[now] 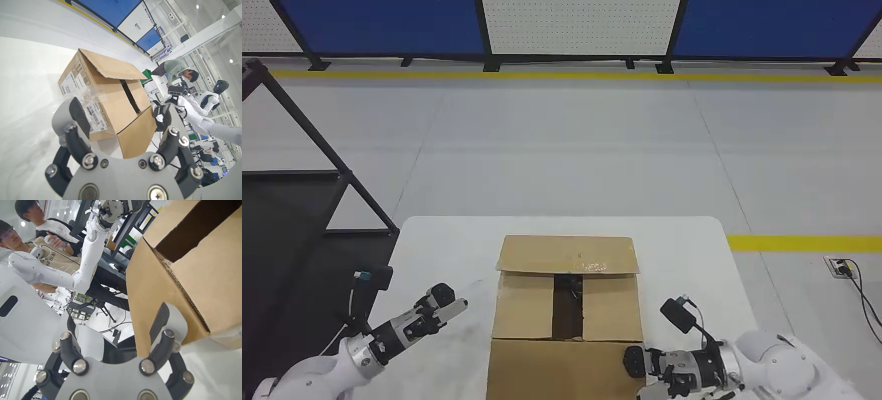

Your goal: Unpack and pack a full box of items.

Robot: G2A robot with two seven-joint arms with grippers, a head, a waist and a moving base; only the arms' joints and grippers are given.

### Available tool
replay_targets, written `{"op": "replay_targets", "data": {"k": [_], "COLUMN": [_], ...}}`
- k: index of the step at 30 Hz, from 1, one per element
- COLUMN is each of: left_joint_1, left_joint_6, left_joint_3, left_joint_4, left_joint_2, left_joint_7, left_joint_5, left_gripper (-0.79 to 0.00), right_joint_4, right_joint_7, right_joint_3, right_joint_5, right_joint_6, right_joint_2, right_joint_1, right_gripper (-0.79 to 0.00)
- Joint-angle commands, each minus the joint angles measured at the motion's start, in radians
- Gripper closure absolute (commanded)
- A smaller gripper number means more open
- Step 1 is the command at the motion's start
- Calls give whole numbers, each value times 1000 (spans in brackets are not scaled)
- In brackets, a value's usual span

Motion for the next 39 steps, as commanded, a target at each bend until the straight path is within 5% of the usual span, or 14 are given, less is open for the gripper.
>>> {"op": "replay_targets", "data": {"k": [1,22,39], "left_joint_1": [0,0,0], "left_joint_6": [0,0,0], "left_joint_3": [0,0,0], "left_joint_4": [0,0,0], "left_joint_2": [0,0,0], "left_joint_7": [0,0,0], "left_joint_5": [0,0,0], "left_gripper": [-785,-785,-785], "right_joint_4": [10,30,125], "right_joint_7": [-9,-143,-188], "right_joint_3": [-16,-207,-350], "right_joint_5": [-7,-99,-36], "right_joint_6": [-8,-143,-188], "right_joint_2": [1,69,70], "right_joint_1": [10,69,157], "right_gripper": [-785,-785,-785]}}
